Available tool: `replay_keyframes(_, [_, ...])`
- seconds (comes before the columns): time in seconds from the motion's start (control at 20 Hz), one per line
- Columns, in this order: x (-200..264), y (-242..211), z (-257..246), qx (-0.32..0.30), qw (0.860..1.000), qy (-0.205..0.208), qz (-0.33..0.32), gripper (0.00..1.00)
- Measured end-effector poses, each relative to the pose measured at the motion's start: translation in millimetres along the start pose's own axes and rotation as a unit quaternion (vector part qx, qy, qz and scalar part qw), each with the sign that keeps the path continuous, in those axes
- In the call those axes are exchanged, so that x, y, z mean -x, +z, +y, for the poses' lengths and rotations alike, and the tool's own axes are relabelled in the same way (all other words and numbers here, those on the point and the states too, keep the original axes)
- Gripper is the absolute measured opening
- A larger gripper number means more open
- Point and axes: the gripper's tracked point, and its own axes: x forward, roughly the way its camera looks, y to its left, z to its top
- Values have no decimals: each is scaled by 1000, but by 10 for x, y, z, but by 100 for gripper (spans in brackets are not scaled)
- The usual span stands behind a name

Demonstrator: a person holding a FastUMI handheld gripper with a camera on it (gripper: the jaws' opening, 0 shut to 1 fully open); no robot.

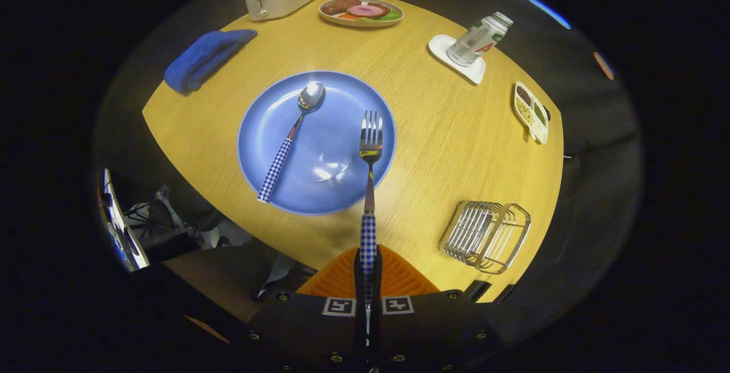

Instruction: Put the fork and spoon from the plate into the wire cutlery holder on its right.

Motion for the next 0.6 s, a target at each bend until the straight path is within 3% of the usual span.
replay_keyframes(0.6, [409,-765,-1183,-20,996,-53,68,2])
